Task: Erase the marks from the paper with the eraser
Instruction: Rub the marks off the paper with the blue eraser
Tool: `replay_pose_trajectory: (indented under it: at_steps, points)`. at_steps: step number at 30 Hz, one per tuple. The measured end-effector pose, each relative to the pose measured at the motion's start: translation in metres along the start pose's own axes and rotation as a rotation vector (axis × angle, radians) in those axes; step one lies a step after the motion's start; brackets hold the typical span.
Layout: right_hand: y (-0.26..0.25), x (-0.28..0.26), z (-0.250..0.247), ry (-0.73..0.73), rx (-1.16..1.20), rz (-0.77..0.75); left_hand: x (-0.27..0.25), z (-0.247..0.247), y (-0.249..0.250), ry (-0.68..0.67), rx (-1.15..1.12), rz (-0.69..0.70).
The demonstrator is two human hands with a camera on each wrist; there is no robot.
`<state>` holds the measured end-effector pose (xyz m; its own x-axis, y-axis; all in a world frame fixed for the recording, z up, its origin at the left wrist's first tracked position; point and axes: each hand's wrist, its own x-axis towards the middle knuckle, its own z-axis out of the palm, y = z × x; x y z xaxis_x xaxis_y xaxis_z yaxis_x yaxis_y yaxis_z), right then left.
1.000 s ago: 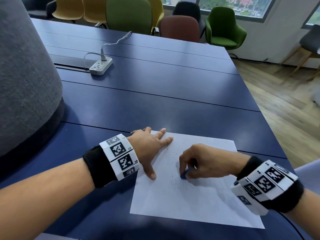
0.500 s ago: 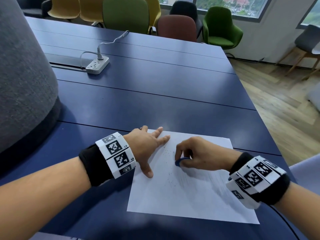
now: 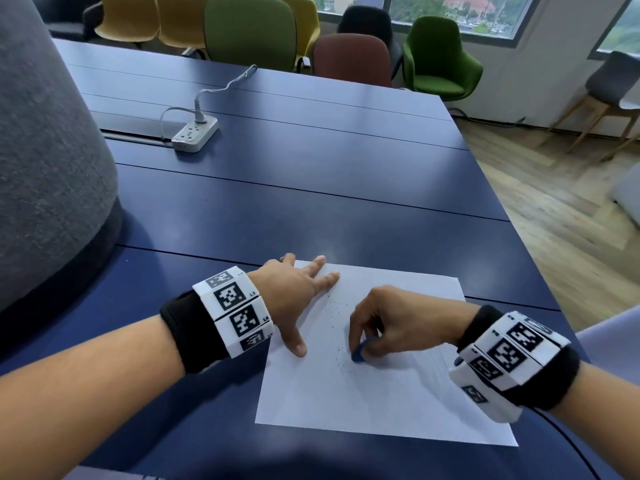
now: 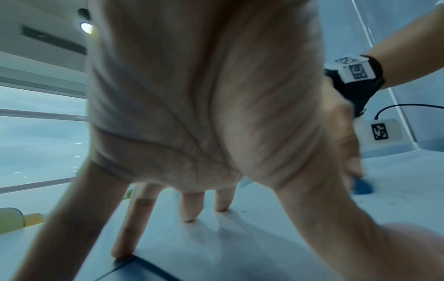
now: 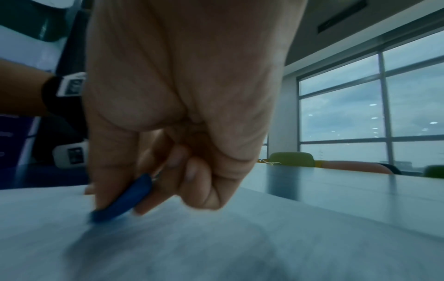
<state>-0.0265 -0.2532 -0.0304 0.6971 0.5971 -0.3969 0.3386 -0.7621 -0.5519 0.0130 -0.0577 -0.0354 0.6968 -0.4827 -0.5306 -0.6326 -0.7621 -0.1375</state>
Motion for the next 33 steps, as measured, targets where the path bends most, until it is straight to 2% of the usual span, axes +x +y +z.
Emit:
replay_pose_trajectory:
  at_steps: [2, 3, 7, 8, 11, 12, 16, 17, 20, 21, 24, 25, 29, 30, 33]
  points:
    - [0.007, 0.002, -0.001, 0.165, 0.043, 0.039, 0.000, 0.000, -0.001, -0.003, -0.004, -0.001]
    - [0.008, -0.001, 0.000, 0.184, 0.058, 0.047, 0.000, 0.001, -0.001, -0.001, -0.006, -0.001]
    - [-0.005, -0.012, 0.006, -0.070, 0.015, 0.027, 0.000, 0.000, -0.001, -0.001, -0.010, 0.003]
    - [-0.006, -0.011, 0.005, -0.062, -0.001, 0.035, 0.000, 0.000, -0.001, -0.005, -0.012, 0.004]
    - [0.001, -0.005, 0.002, 0.156, -0.006, 0.079, 0.000, 0.000, -0.002, -0.010, -0.012, 0.005]
    - [0.002, -0.006, 0.003, 0.174, 0.009, 0.082, 0.000, 0.000, -0.002, -0.008, -0.014, 0.005]
    - [-0.009, -0.016, 0.009, -0.039, 0.008, 0.049, 0.000, 0.001, -0.001, -0.006, -0.019, 0.004]
    - [-0.008, -0.013, 0.007, -0.017, -0.007, 0.057, 0.000, 0.001, -0.001, -0.007, -0.017, 0.005]
    - [-0.001, -0.005, 0.003, 0.176, -0.014, 0.098, 0.001, 0.001, -0.001, -0.007, -0.016, 0.006]
    - [-0.001, -0.006, 0.005, 0.171, -0.007, 0.099, 0.001, 0.001, -0.001, -0.009, -0.018, 0.005]
    - [-0.011, -0.013, 0.009, -0.037, -0.020, 0.065, 0.001, 0.002, 0.000, -0.007, -0.018, 0.005]
    - [-0.013, -0.014, 0.008, -0.058, -0.027, 0.069, 0.000, 0.001, 0.000, -0.008, -0.017, 0.005]
    - [-0.002, -0.009, 0.003, 0.130, -0.014, 0.140, 0.001, 0.000, 0.000, -0.016, -0.014, 0.007]
    - [-0.001, -0.011, 0.004, 0.115, -0.002, 0.142, 0.001, 0.000, 0.000, -0.017, -0.019, 0.007]
    - [-0.007, -0.019, 0.008, -0.048, 0.016, 0.125, 0.000, 0.000, 0.000, -0.016, -0.021, 0.002]
